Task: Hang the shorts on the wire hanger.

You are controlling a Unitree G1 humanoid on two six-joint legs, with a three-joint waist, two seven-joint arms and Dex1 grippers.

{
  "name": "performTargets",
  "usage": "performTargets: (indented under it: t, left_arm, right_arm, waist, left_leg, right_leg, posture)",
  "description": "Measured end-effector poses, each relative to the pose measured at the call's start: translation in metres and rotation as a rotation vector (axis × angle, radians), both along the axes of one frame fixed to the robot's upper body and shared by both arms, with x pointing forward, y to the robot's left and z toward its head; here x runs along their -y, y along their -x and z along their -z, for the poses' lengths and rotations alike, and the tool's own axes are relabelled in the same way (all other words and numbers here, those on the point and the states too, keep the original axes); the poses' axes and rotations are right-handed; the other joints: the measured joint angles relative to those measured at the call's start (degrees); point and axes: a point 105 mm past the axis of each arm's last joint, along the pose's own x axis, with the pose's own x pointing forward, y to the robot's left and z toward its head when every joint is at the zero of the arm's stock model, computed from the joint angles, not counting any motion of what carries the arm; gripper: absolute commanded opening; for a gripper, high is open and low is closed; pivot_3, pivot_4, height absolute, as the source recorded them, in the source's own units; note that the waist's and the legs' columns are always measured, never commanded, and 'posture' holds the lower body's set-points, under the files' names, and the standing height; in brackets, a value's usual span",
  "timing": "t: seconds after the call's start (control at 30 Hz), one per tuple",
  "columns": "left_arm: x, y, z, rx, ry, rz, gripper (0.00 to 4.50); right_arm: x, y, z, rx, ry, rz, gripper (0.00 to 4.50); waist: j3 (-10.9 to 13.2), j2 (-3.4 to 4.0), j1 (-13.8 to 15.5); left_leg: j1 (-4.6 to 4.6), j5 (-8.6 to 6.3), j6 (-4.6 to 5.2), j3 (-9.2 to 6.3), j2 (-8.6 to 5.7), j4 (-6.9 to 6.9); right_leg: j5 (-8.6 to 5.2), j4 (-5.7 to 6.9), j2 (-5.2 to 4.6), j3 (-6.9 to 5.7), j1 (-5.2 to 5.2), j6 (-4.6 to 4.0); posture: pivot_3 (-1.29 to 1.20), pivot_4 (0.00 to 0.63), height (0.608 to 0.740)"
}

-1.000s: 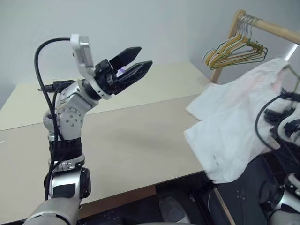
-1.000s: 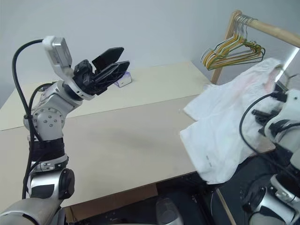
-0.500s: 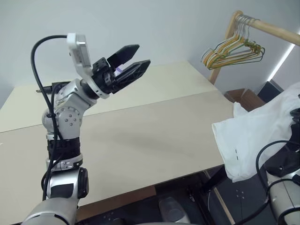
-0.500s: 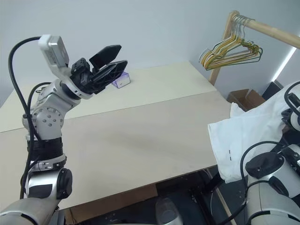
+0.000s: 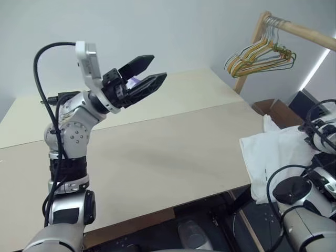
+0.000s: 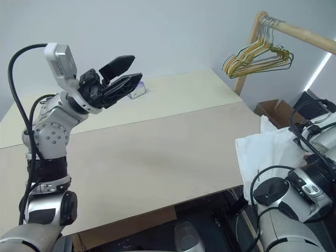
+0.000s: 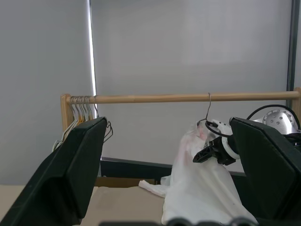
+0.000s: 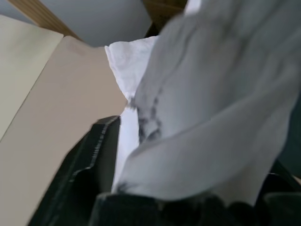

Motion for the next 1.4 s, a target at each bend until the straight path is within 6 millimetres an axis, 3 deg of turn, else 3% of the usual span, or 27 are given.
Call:
performTargets:
  t: [0.13, 0.23, 0.5, 0.63, 0.73, 0.87, 0.97, 1.03, 1.1, 1.23, 1.4]
  left_arm:
    - [0.001, 0.000, 0.000, 0.000, -0.003, 0.004, 4.50]
    - [0.000, 0.001, 0.000, 0.001, -0.003, 0.005, 4.50]
    - [0.000, 0.001, 0.000, 0.004, -0.015, 0.016, 4.50]
    - [0.002, 0.000, 0.001, -0.004, -0.019, 0.019, 4.50]
    - [0.000, -0.003, 0.003, -0.007, -0.023, -0.010, 4.50]
    - [-0.005, -0.008, 0.026, -0.020, -0.115, -0.096, 4.50]
    - [-0.016, -0.012, 0.064, -0.043, -0.283, -0.199, 4.50]
    - [-0.024, -0.010, 0.093, -0.097, -0.354, -0.234, 4.50]
    - [-0.029, -0.002, 0.109, -0.136, -0.377, -0.236, 4.50]
    - [-0.040, 0.021, 0.116, -0.157, -0.423, -0.248, 4.50]
    - [-0.048, 0.039, 0.114, -0.153, -0.459, -0.283, 4.50]
  right_arm:
    - [0.004, 0.011, -0.006, -0.071, 0.191, 0.023, 4.46]
    - [0.008, 0.019, -0.006, -0.130, 0.432, 0.064, 4.46]
    - [-0.004, 0.025, -0.028, -0.030, 0.910, 0.214, 4.46]
    - [-0.018, 0.028, -0.034, 0.039, 1.152, 0.287, 4.46]
    - [-0.039, 0.028, -0.054, 0.127, 1.446, 0.272, 4.46]
    - [-0.070, 0.020, -0.068, 0.327, 1.539, 0.184, 4.46]
    - [-0.095, 0.003, -0.068, 0.510, 1.398, -0.044, 4.46]
    - [-0.124, -0.011, -0.065, 0.660, 1.240, -0.279, 4.46]
    - [-0.150, -0.021, -0.058, 0.735, 1.088, -0.546, 4.46]
    - [-0.204, -0.029, -0.041, 0.812, 0.853, -1.103, 4.46]
    - [-0.229, -0.033, -0.017, 0.747, 0.755, -1.503, 4.46]
  waist:
    - [0.00, 0.00, -0.02]
    - [0.00, 0.00, -0.07]
    - [0.00, 0.00, -0.21]
    - [0.01, 0.00, -0.14]
    - [0.02, 0.00, 0.00]
    - [0.04, -0.03, -0.22]
    - [0.06, -0.07, -0.28]
    - [0.09, -0.11, -0.15]
    - [0.18, -0.26, 0.40]
    - [0.25, -0.35, 2.78]
    - [0.33, -0.23, 7.74]
  left_leg:
    - [0.00, -0.01, 0.00, 0.00, 0.01, -0.03]
    - [0.00, -0.03, -0.04, 0.01, 0.01, -0.02]
    - [0.01, -0.04, -0.06, -0.01, 0.02, -0.05]
    - [-0.01, -0.04, -0.06, -0.01, 0.01, -0.05]
    - [0.01, -0.04, -0.06, -0.02, 0.00, -0.06]
    - [0.20, -0.05, -0.07, 0.00, 0.05, -0.10]
    - [0.34, -0.05, -0.07, 0.02, 0.10, -0.18]
    - [0.34, -0.05, -0.07, 0.01, 0.11, -0.21]
    - [0.28, -0.05, -0.07, -0.05, 0.11, -0.21]
    - [0.19, -0.06, -0.09, -0.09, 0.11, -0.21]
    - [0.23, -0.26, -0.41, -0.13, 0.11, -0.23]
  right_leg:
    - [0.00, -0.01, 0.00, 0.00, -0.02, 0.00]
    - [0.00, -0.05, 0.00, 0.02, -0.01, 0.00]
    - [0.00, -0.09, 0.00, 0.01, -0.01, 0.00]
    - [0.00, -0.12, 0.00, 0.03, -0.02, 0.00]
    - [0.00, -0.12, 0.00, 0.03, -0.01, 0.00]
    - [0.00, -0.12, 0.01, 0.03, 0.13, 0.00]
    - [0.00, -0.13, 0.04, 0.05, 0.22, -0.01]
    - [0.00, -0.13, 0.04, 0.05, 0.22, 0.00]
    - [0.00, -0.13, 0.04, 0.03, 0.18, -0.01]
    - [0.00, -0.14, 0.05, 0.01, 0.09, -0.01]
    - [-0.03, -0.14, 0.05, -0.01, 0.10, -0.11]
  posture:
    - [-0.42, 0.000, 0.740]
    - [-0.42, 0.000, 0.740]
    - [-0.42, 0.000, 0.740]
    - [-0.42, 0.000, 0.740]
    - [-0.41, 0.000, 0.740]
    - [-0.37, 0.000, 0.740]
    - [-0.35, 0.000, 0.740]
    - [-0.32, 0.000, 0.740]
    - [-0.28, 0.000, 0.740]
    - [-0.21, 0.000, 0.740]
    - [-0.13, 0.000, 0.740]
